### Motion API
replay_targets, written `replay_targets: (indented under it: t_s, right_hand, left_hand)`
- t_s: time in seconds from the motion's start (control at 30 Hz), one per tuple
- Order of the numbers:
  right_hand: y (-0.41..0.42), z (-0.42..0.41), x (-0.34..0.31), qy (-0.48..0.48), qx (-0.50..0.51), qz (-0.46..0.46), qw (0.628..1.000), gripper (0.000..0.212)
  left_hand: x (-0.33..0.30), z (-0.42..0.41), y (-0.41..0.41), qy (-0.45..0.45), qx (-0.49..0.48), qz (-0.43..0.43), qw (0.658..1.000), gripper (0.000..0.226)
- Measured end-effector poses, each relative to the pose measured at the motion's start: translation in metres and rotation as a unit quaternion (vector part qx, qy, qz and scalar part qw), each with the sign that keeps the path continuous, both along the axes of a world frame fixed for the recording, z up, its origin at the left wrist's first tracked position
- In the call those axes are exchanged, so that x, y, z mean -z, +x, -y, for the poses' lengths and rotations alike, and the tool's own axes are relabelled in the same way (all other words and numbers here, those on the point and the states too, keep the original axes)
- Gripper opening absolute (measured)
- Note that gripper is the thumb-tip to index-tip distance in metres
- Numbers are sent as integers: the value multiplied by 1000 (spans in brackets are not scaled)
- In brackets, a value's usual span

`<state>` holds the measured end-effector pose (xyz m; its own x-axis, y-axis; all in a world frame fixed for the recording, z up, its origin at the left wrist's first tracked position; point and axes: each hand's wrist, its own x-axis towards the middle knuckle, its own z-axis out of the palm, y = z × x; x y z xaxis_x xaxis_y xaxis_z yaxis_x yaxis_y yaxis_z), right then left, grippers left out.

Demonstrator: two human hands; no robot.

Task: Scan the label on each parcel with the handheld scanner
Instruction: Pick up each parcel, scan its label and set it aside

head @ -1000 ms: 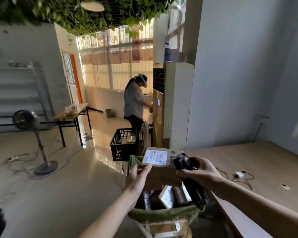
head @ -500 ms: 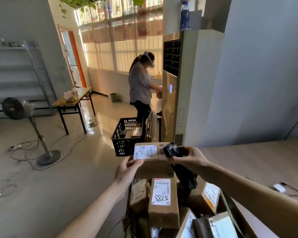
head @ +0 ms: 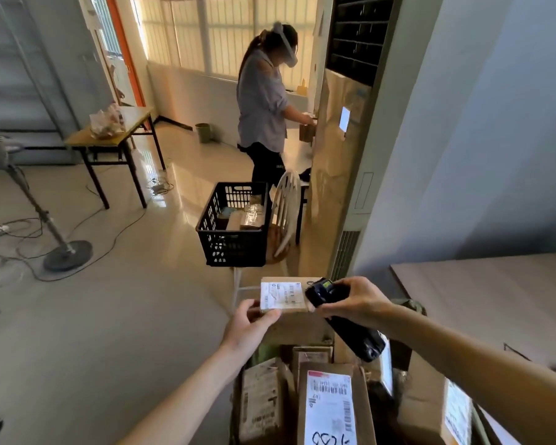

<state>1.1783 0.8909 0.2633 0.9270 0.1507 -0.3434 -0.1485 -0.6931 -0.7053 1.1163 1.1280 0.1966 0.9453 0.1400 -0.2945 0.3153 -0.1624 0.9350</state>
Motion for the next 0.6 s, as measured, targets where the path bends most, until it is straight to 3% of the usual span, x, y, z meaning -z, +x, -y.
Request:
replay_targets:
  t_s: [0.23, 0.37, 0.6]
  right_hand:
    - [39, -26, 56, -97, -34, -82, 991, 58]
    - [47, -36, 73, -111, -36, -81, 990, 60]
    - [50, -39, 80, -133, -20, -59, 989, 69]
  left_hand:
    - [63, -12, 27, -5, -1, -92, 996, 37]
    - [79, -16, 40, -38, -16, -134, 990, 25]
    - [90, -13, 45, -10, 1, -135, 991, 42]
